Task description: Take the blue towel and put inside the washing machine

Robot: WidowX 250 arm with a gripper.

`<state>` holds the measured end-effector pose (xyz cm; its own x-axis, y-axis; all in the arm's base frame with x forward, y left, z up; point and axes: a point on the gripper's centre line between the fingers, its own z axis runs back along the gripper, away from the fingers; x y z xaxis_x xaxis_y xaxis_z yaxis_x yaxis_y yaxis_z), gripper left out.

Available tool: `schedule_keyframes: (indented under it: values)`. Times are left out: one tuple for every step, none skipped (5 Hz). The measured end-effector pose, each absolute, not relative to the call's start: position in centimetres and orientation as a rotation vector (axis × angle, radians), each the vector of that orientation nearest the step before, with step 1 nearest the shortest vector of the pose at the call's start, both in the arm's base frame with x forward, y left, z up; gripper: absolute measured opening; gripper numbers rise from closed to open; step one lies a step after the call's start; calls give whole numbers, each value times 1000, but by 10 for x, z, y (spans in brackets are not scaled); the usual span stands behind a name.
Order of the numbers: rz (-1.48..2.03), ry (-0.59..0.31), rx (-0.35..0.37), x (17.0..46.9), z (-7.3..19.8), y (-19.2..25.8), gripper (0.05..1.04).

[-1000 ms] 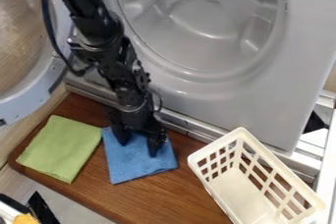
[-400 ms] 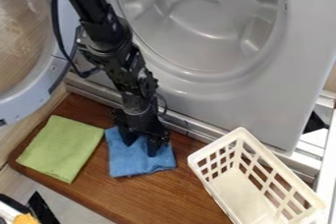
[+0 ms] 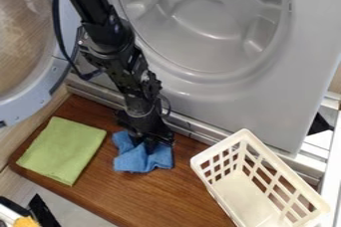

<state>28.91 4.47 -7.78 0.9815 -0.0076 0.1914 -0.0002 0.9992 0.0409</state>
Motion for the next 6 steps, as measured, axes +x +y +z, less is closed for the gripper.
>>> schedule_keyframes:
  values:
    - [-13, -191, 20, 286, -78, 41, 132]
    - [-32, -165, -23, 273, -75, 39, 100]
    - [-35, -178, -55, 269, -60, 36, 98]
    - [-40, -194, -66, 268, -48, 35, 97]
    - [-28, -239, -80, 273, -33, 32, 97]
    - [-40, -297, -86, 281, -21, 30, 97]
